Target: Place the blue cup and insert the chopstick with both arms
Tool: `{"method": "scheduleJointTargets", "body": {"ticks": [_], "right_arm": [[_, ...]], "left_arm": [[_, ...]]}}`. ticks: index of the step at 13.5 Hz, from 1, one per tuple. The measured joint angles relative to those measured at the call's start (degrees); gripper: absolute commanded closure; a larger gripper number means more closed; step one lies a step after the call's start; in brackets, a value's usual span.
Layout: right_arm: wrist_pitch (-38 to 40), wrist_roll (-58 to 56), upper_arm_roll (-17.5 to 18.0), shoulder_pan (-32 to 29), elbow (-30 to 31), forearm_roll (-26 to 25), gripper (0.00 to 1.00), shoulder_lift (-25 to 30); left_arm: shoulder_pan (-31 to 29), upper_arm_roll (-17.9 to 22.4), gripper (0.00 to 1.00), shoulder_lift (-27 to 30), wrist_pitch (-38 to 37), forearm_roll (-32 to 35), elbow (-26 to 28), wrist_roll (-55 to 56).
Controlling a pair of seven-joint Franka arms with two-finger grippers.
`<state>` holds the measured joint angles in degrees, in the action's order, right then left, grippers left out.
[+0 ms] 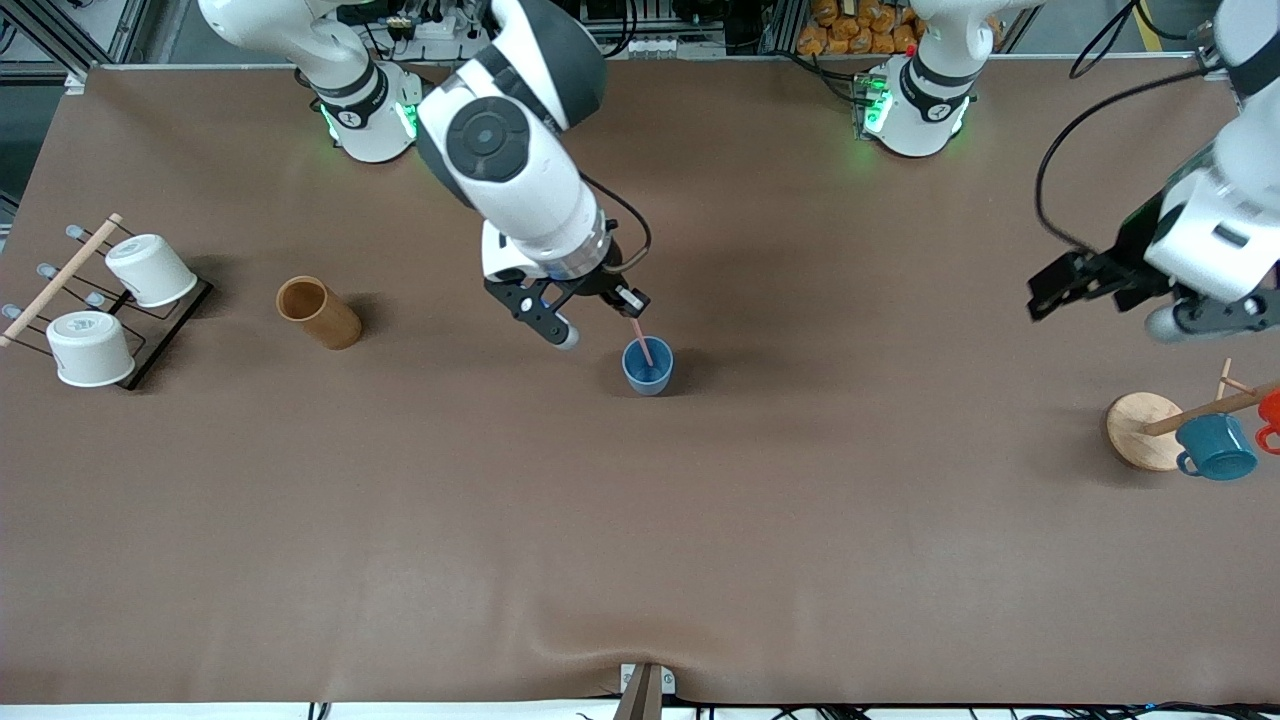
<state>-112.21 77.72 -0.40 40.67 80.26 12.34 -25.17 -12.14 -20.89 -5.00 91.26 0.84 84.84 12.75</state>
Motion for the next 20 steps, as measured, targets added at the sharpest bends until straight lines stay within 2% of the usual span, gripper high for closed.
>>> {"method": "scheduleJointTargets", "body": {"ticks": [1, 4, 6, 9, 11, 15, 20], "right_arm": [[-0.2, 0.5, 0.0, 0.4, 0.3, -0.4, 0.00, 0.0], [-0.2, 0.8, -0.3, 0.4, 0.4, -0.6, 0.00, 0.0], [0.2, 0.9, -0.8, 0.0, 0.1, -0.6, 0.00, 0.1], [8.5, 0.8, -1.3, -3.3, -3.5, -0.7, 0.00, 1.0], [14.4, -0.6, -1.4, -6.6, -7.6, -0.8, 0.00, 1.5], [21.6, -15.8, -2.1, -12.5, -9.4, -1.3, 0.00, 3.0], [28.9, -41.0, -2.6, -24.8, -9.6, -1.4, 0.00, 4.4]], "left_arm": [[-0.5, 0.1, 0.00, 0.0, -1.5, 0.0, -1.2, -1.7], [0.3, 2.9, 0.00, 0.7, -2.7, 0.0, -2.4, -3.5], [4.6, 8.4, 0.00, 1.7, -3.5, 0.0, -2.4, -4.3], [9.4, 13.6, 0.00, 3.0, -4.5, 0.0, -2.0, -4.7], [10.8, 14.9, 0.00, 4.0, -4.6, 0.0, -0.8, -4.7], [11.1, 15.1, 0.00, 5.2, -4.6, 0.0, 0.4, -4.7], [11.2, 15.1, 0.00, 5.2, -4.6, 0.0, 0.9, -4.7]]}}
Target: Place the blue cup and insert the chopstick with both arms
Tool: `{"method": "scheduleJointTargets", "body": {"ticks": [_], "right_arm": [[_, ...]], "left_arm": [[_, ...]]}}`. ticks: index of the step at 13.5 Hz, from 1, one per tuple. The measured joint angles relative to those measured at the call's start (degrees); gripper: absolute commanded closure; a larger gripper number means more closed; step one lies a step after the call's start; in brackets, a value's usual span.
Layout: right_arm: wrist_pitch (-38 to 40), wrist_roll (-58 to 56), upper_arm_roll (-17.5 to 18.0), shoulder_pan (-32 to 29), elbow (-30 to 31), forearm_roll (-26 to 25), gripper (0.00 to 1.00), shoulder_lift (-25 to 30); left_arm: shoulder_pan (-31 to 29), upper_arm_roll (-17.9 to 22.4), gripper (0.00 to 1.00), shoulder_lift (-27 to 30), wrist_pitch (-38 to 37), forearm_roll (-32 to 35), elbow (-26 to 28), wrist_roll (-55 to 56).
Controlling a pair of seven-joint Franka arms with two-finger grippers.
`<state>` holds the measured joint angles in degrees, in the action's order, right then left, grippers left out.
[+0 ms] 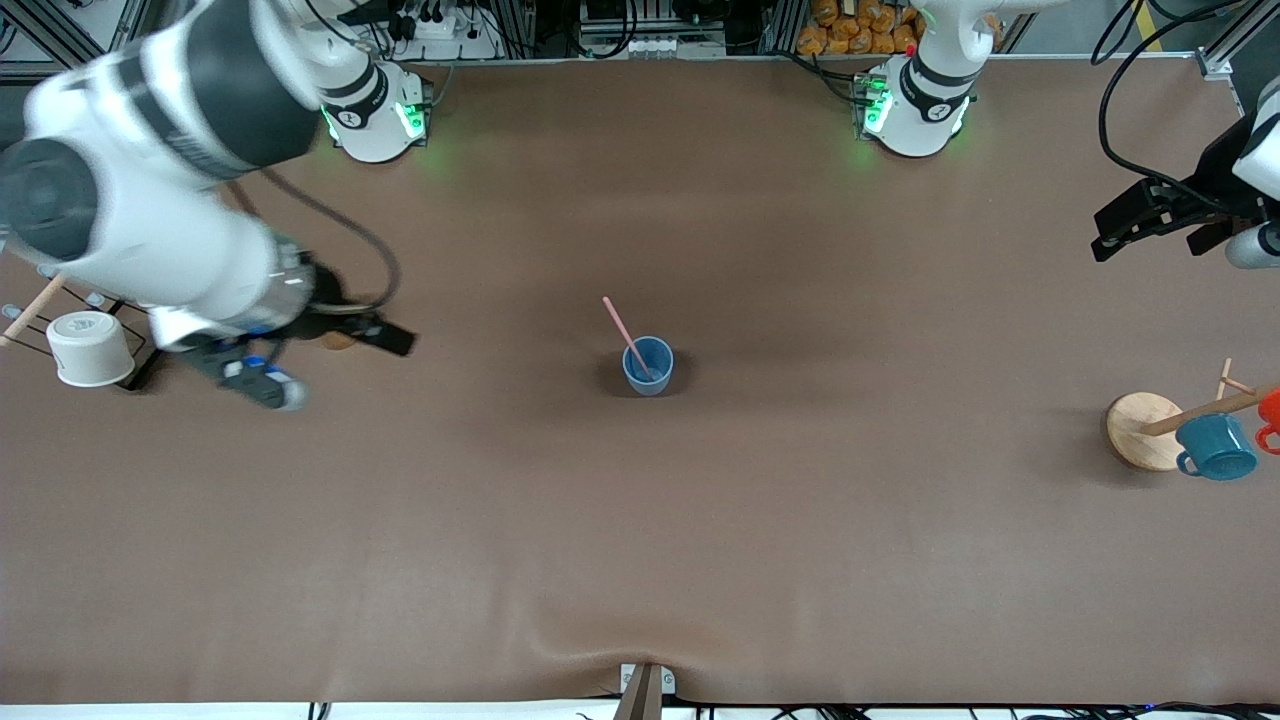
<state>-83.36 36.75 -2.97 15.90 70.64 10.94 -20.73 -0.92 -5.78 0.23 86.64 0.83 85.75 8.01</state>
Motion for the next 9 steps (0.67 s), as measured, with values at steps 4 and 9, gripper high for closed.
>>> {"method": "scheduleJointTargets", "body": {"ticks": [4, 9], "right_arm": [[-0.2, -21.7, -0.1, -8.1, -0.2, -5.8, 0.00, 1.2], [-1.0, -31.7, 0.0, -10.1, 0.2, -14.1, 0.00, 3.9]], "left_arm": [[0.1, 0.0, 0.00, 0.0, 0.0, 0.0, 0.2, 0.0], [0.0, 0.1, 0.00, 0.0, 0.0, 0.0, 0.3, 0.0]]}}
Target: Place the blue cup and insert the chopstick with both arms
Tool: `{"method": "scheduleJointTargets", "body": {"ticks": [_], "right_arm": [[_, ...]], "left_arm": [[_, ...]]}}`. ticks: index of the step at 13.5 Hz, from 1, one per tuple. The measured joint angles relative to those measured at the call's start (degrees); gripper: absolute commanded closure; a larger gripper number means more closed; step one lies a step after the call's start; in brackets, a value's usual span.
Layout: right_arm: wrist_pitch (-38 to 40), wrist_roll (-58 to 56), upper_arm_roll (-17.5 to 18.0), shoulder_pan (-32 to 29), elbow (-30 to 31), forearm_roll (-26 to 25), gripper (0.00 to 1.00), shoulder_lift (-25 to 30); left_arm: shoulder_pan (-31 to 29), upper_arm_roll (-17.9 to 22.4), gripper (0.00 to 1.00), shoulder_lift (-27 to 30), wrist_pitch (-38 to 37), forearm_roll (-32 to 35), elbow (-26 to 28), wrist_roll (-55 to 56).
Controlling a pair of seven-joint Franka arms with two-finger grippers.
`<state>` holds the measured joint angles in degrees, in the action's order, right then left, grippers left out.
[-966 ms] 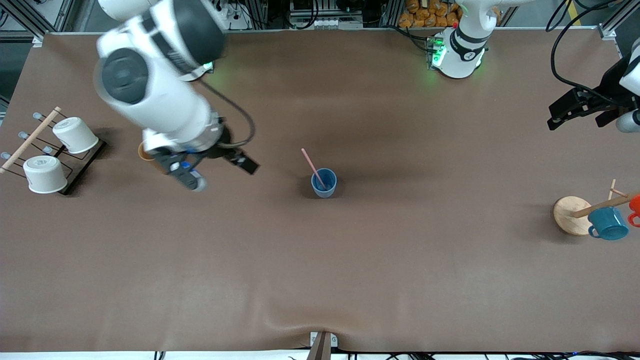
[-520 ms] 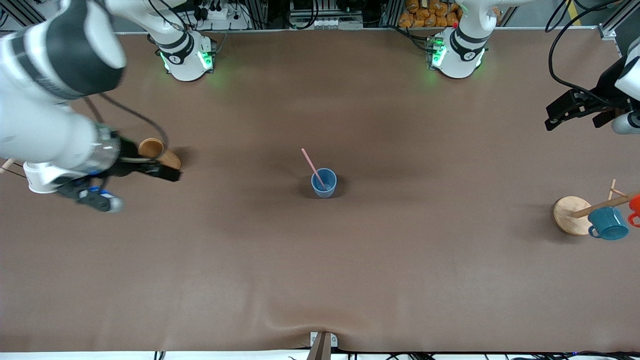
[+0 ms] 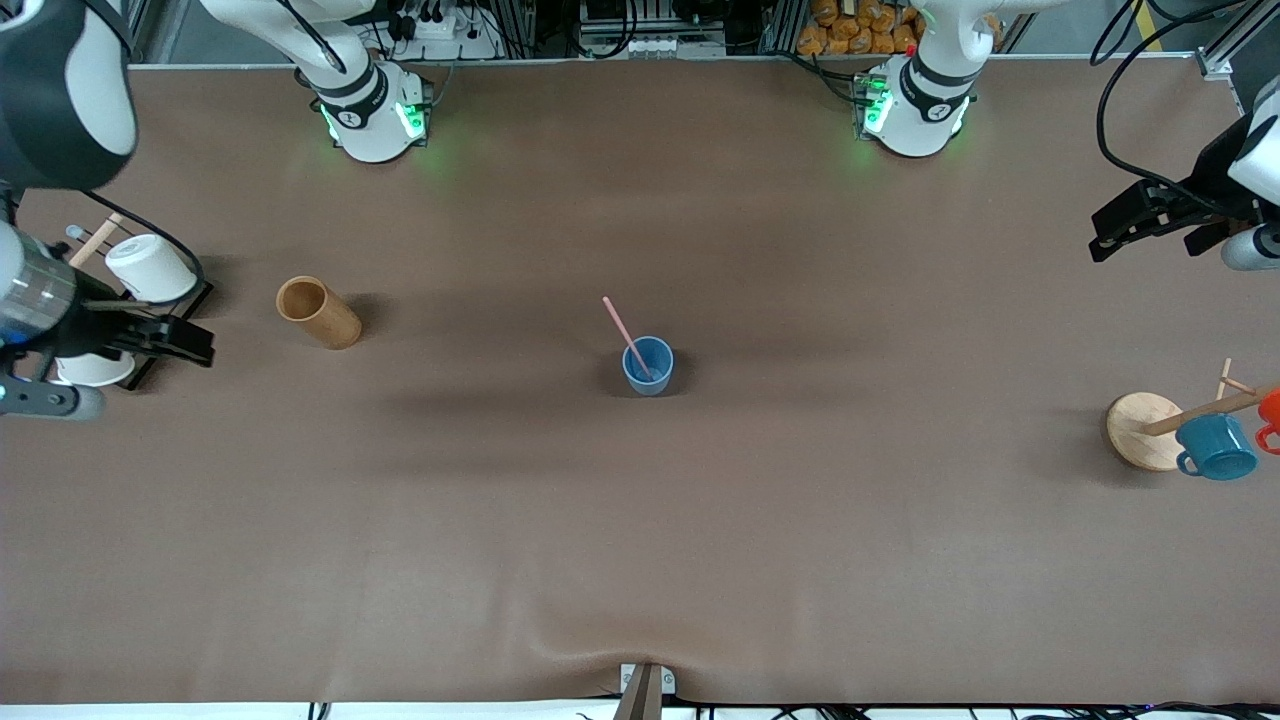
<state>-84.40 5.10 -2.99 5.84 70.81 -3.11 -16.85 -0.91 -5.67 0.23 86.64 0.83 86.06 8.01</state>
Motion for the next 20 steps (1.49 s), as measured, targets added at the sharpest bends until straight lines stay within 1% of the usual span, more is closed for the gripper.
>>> {"method": "scheduleJointTargets", "body": {"ticks": [1, 2, 4, 7, 8, 9, 10, 12, 15, 16, 20], "right_arm": [[0.0, -1.8, 0.0, -1.3, 1.0, 0.8, 0.00, 1.5], [0.0, -3.3, -0.1, -3.2, 2.8, 3.0, 0.00, 3.5], [-2.4, -5.0, -1.0, -5.7, 8.9, 6.3, 0.00, 8.8], [-11.0, -5.4, -1.4, -6.0, 25.4, 7.1, 0.00, 20.6], [-12.1, -5.4, -1.3, -6.0, 30.2, 7.1, 0.00, 24.3], [-12.4, -5.4, -1.2, -6.0, 33.1, 7.1, 0.00, 26.9], [-12.4, -5.4, -1.2, -6.0, 33.9, 7.1, 0.00, 28.4], [-12.2, -5.4, -1.3, -6.0, 31.9, 7.1, 0.00, 29.0], [-7.0, -5.4, -1.4, -6.0, 25.7, 7.1, 0.00, 26.8], [-5.9, -5.4, -1.6, -6.0, 24.6, 7.1, 0.00, 26.0], [-5.5, -5.4, -1.9, -6.1, 23.8, 7.1, 0.00, 24.4]], "left_arm": [[0.0, 0.0, 0.00, 0.0, 0.0, 0.0, 0.0, 0.0], [0.0, 0.0, 0.00, 0.0, 0.0, 0.0, 0.1, 0.0], [0.0, 0.0, 0.00, 0.0, 0.0, 0.0, 0.1, 0.0], [0.0, 0.0, 0.00, 0.0, 0.0, 0.0, 0.2, 0.0], [0.0, 0.0, 0.00, 0.0, 0.0, 0.0, 0.2, 0.0], [0.0, 0.0, 0.00, 0.0, 0.0, 0.0, 0.2, 0.0], [0.0, 0.0, 0.00, 0.0, 0.0, 0.0, 0.2, 0.0], [0.0, 0.0, 0.00, 0.0, 0.1, 0.0, 0.2, 0.0], [0.0, 0.2, 0.00, 0.0, 0.1, 0.0, 0.1, 0.0], [0.0, 0.3, 0.00, 0.0, 0.1, 0.0, 0.1, 0.0], [-0.1, 0.5, 0.00, 0.0, 0.1, 0.0, -0.3, 0.0]]}}
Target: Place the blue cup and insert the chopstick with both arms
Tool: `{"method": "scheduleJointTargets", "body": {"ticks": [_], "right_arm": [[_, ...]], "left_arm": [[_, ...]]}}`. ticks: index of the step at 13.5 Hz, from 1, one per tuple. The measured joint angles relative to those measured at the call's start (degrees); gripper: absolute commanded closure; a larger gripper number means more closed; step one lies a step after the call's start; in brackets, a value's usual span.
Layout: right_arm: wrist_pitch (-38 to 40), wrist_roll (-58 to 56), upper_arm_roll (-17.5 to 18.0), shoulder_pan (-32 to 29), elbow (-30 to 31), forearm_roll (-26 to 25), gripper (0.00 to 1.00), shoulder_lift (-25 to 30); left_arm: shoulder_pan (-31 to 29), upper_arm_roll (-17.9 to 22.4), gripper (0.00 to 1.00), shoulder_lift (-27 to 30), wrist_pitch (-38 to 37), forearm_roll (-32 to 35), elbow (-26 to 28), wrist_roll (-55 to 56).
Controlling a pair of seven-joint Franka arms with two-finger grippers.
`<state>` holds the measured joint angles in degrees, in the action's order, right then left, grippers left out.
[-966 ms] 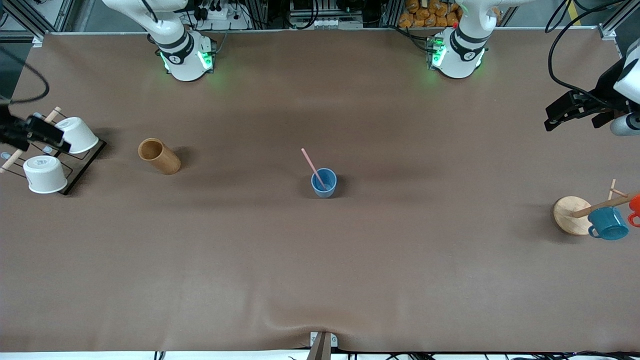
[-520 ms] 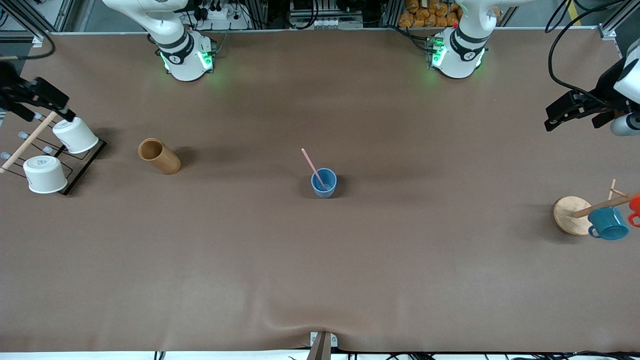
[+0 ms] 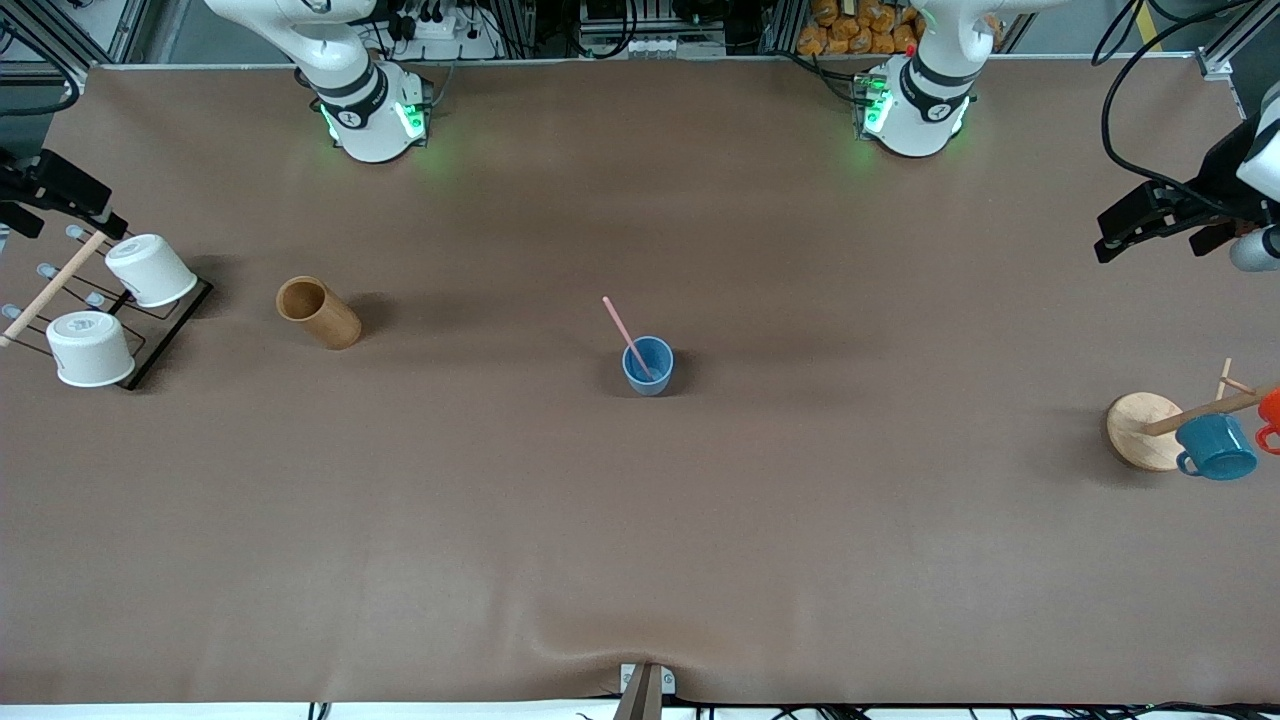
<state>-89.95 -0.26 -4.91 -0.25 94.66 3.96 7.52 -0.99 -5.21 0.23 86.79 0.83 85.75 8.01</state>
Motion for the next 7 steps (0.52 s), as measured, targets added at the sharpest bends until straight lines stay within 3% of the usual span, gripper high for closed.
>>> {"method": "scheduleJointTargets", "body": {"ticks": [7], "right_arm": [[0.0, 0.0, 0.0, 0.0, -1.0, -0.2, 0.00, -1.6]], "left_arm": [[0.0, 0.0, 0.00, 0.0, 0.0, 0.0, -0.2, 0.0]]}}
